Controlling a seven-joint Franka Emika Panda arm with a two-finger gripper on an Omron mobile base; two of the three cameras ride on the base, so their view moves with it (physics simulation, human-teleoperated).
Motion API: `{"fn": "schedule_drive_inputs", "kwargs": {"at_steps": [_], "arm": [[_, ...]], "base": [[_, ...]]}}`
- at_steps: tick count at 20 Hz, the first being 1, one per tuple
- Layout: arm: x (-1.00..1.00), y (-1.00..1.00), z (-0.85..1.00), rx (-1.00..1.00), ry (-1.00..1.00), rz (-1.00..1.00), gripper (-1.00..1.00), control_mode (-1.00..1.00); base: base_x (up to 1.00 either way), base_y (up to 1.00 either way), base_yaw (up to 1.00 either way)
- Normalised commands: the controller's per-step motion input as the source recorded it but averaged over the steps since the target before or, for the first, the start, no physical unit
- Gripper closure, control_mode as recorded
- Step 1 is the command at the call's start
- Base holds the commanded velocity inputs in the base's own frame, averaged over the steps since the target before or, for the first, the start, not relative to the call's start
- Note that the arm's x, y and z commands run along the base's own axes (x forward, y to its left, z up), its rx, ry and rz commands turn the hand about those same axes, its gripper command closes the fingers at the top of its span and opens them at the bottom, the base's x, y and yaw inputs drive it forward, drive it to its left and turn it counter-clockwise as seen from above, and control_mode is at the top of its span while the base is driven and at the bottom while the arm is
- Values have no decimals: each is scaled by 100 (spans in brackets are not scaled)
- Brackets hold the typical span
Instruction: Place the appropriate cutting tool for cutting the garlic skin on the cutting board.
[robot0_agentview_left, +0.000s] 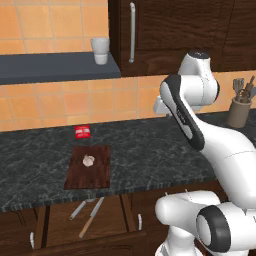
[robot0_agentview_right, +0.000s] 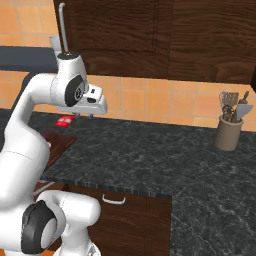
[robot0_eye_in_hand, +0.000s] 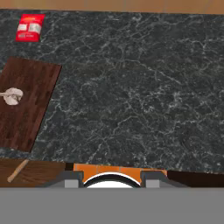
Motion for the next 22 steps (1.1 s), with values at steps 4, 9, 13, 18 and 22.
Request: {"fn": "schedule_drive_inputs", "kwargs": {"at_steps": [4,9,13,18,22], "arm": [[-46,3,-23,0,1,0,-100,-100],[-91,86,-73,0,5,-1,-100,-100],[-52,100,-76,5,10,-6,-100,-100],[-16,100,-75,10,15,-10,-100,-100],[-33,100,-82,12,14,-10,-100,-100]], "base": [[0,0,0],[0,0,0],[0,0,0],[0,0,0],[0,0,0]]}}
